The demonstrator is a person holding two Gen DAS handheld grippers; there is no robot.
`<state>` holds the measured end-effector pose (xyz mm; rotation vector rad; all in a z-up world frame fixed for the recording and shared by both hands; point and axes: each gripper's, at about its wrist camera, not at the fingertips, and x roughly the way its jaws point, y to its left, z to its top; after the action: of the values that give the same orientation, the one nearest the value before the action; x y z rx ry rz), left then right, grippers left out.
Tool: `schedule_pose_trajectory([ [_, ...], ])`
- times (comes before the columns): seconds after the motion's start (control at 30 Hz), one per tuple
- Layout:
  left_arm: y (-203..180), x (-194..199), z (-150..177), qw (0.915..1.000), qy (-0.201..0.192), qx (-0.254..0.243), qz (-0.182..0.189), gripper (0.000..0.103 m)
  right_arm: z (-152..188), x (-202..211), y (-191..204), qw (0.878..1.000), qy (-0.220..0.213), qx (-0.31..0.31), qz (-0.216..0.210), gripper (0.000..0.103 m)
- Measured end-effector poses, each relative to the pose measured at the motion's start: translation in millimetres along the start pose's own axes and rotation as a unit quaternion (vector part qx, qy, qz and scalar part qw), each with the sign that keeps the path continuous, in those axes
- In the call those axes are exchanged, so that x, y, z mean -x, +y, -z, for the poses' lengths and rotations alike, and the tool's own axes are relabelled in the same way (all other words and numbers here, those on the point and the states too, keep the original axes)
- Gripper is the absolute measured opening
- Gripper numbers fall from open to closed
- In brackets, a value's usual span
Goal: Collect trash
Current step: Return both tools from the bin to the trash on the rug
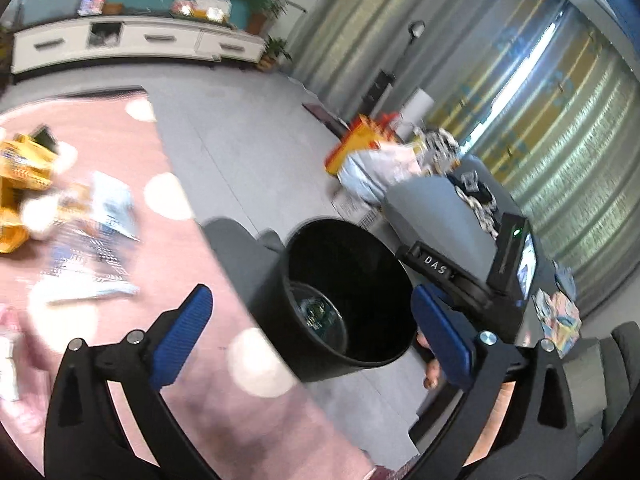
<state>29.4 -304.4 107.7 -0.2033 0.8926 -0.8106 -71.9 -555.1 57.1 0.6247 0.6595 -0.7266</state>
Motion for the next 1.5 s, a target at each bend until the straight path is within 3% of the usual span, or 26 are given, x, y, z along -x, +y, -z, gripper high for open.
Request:
schedule_pose_trajectory([
  [0.13, 19.1, 40.4, 0.6, 0.9984, -0.034, 0.017, -0.043, 0.100, 3.4, -4.5, 9.4, 1.000, -0.016, -0.006, -0.015, 0.085],
  [0.5, 81.9, 123.2, 25.6, 0.9887, -0.077, 0.072, -0.107, 0.100, 18.7, -28.3, 46.9, 0.998, -0.019, 0.058, 0.017, 0.085],
  [0.8, 132.4, 182.7, 65.6, 0.9728, -0.112, 0.128, -0.157, 0.100, 38.0, -46.2, 76.4, 0.991, -0.012, 0.124, 0.038, 0.085],
  [1.0, 155.7, 200.9, 76.3, 0.9660, -0.125, 0.168, -0.151, 0.100, 49.1, -57.9, 89.7, 0.987, -0.003, 0.152, 0.043, 0.085],
  [1.1, 160.6, 207.1, 79.4, 0.9630, -0.132, 0.176, -0.156, 0.100, 51.0, -61.3, 93.7, 0.988, 0.010, 0.152, 0.026, 0.085],
  [1.27, 167.2, 212.1, 82.4, 0.9614, -0.132, 0.182, -0.159, 0.100, 55.8, -64.9, 95.9, 0.985, 0.032, 0.161, 0.045, 0.085],
  [1.5, 169.7, 208.7, 83.4, 0.9623, -0.126, 0.181, -0.159, 0.100, 60.1, -64.2, 98.7, 0.982, 0.021, 0.178, 0.062, 0.089],
])
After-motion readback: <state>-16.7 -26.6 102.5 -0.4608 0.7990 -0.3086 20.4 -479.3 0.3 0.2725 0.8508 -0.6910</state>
